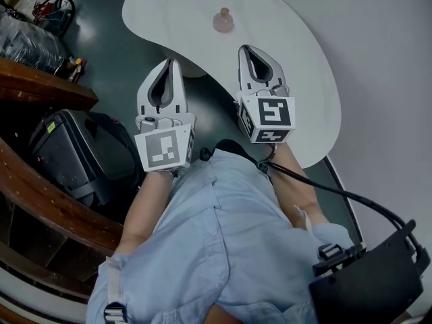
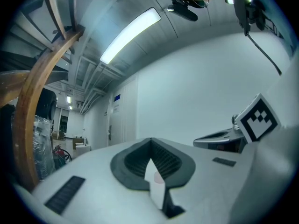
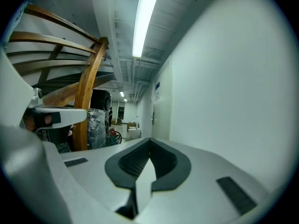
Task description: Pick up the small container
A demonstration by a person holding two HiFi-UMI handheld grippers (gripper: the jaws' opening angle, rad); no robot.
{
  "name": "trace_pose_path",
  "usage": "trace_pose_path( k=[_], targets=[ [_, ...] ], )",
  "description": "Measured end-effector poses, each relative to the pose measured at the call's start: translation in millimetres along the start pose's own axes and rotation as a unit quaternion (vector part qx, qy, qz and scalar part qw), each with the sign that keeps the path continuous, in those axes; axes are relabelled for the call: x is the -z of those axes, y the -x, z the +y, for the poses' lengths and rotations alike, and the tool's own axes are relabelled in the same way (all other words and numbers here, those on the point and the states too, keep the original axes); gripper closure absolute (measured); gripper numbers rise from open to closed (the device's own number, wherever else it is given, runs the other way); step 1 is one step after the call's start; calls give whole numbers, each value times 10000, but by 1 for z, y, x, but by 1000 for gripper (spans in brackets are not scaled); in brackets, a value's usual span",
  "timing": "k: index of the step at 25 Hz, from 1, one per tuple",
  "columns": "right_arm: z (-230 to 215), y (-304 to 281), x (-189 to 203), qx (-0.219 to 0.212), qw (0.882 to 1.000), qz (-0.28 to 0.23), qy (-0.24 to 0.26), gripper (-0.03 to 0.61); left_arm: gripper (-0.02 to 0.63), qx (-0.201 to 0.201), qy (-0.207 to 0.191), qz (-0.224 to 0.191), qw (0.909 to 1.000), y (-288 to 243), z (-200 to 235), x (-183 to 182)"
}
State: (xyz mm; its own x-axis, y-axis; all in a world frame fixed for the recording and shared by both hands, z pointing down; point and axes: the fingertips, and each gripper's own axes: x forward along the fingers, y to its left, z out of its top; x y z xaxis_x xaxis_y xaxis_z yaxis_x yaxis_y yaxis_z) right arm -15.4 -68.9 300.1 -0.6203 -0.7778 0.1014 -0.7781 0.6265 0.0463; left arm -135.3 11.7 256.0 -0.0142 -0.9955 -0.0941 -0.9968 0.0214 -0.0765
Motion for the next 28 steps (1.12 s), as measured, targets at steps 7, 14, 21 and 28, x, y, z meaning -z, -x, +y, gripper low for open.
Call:
trace_pose_path(
  k=[7,14,21,28],
  targets=[
    [-2,-10,10,144,9998,142,56,578,615,171,-35,240,9996,-12,6,23],
    [-7,-42,18,224,9996,179,20,578,615,272,-47,304,9992,-43,21,32],
    [-19,-84,9,293,9995,91,-47,577,615,410,-130,241,9988,-84,34,33],
    [-40,-117,14,434,9989,102,-133,577,615,621,-175,223,9977,-126,37,37]
  ],
)
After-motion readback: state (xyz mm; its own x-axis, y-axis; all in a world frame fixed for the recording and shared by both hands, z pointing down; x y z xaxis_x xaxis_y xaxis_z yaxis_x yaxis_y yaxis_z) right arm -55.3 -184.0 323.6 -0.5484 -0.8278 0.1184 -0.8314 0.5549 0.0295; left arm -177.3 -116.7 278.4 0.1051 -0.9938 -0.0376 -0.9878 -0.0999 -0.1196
